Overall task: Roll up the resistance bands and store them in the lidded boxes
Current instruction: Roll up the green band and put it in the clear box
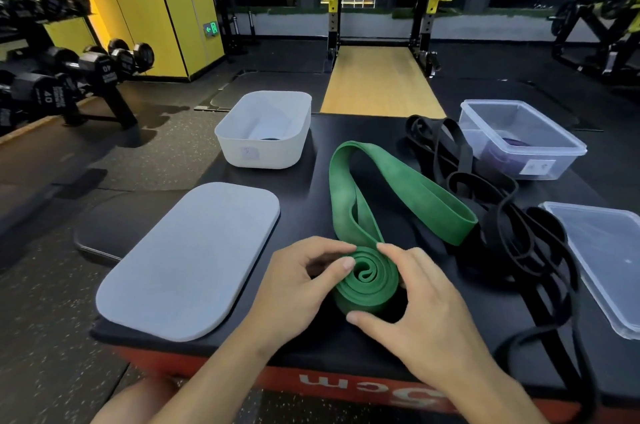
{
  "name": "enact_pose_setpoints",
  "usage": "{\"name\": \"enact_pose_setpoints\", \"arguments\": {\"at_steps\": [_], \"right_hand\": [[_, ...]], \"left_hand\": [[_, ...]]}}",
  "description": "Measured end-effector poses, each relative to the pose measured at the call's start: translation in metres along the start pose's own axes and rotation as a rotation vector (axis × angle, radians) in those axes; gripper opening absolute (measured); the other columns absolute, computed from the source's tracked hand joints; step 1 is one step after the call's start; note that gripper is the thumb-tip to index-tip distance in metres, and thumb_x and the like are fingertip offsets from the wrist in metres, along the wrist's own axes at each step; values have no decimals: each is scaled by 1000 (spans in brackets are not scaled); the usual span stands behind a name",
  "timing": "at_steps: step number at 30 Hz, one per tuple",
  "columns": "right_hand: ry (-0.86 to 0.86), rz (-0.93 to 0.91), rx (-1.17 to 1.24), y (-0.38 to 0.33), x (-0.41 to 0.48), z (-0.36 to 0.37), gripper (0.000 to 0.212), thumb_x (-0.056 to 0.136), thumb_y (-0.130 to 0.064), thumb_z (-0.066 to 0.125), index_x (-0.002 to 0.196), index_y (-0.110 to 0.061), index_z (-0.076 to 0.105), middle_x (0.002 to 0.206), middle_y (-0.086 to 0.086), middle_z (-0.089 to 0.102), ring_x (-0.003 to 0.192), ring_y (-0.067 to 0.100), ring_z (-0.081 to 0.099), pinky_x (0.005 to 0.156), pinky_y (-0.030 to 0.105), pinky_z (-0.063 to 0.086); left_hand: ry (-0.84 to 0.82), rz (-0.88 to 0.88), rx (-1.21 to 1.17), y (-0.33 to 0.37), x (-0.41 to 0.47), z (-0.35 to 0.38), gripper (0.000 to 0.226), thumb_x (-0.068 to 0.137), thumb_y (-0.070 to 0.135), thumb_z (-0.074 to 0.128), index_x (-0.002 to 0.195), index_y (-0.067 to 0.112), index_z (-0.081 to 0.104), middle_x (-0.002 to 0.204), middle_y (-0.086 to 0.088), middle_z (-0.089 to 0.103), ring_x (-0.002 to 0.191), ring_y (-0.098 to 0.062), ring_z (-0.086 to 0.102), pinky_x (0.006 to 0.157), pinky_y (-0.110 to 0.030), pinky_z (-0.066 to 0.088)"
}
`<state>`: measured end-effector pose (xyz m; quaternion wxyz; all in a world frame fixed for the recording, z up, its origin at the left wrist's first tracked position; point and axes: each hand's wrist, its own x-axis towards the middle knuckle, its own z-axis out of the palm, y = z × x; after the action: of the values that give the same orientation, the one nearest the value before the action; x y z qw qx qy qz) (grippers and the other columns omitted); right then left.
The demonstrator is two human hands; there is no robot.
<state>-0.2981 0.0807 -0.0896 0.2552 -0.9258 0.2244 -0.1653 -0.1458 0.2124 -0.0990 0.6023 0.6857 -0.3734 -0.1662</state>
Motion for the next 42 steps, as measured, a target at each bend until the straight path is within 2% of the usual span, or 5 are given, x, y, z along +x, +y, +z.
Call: {"name": "enact_pose_setpoints", "arguments": {"at_steps": [9,17,24,35,42], "right_hand": [[237,-18,-88,-15,4,17,70,59,-71,67,110,-30,43,96,-18,50,88,10,48,67,24,41],[-218,-143,-10,15,23,-15,107,61,-83,74,150,-48,28,115,-26,41,110,-2,47,93,25,47],[-20,-68,-2,-6,16,-4,85,62,-80,70,134,-44,41,119,-29,55,110,-4,53,90,16,46],[-253,-31,330,13,23,-18,88,71,-24,73,146,-53,37,93,-16,57,87,11,61,81,25,51],[148,604,1023,24,58,-29,30,97,-12,66,126,-12,59,108,9,73,91,26,75,82,41,59]], "left_hand": [[-162,42,272,11,-3,0,60,68,56,85,122,44,63,122,22,66,118,-5,60,97,-19,46],[-149,96,253,10,-3,-5,68,71,32,96,131,35,64,128,16,62,126,-10,60,102,-18,45],[-204,64,174,12,-3,-10,67,77,1,78,135,28,58,131,12,67,129,-15,61,110,-31,47],[-121,56,385,11,1,1,72,68,39,93,130,41,57,124,27,59,121,3,57,98,-10,40],[-94,54,389,13,-1,4,64,70,33,90,124,42,57,121,27,60,117,3,59,95,-9,42]]}}
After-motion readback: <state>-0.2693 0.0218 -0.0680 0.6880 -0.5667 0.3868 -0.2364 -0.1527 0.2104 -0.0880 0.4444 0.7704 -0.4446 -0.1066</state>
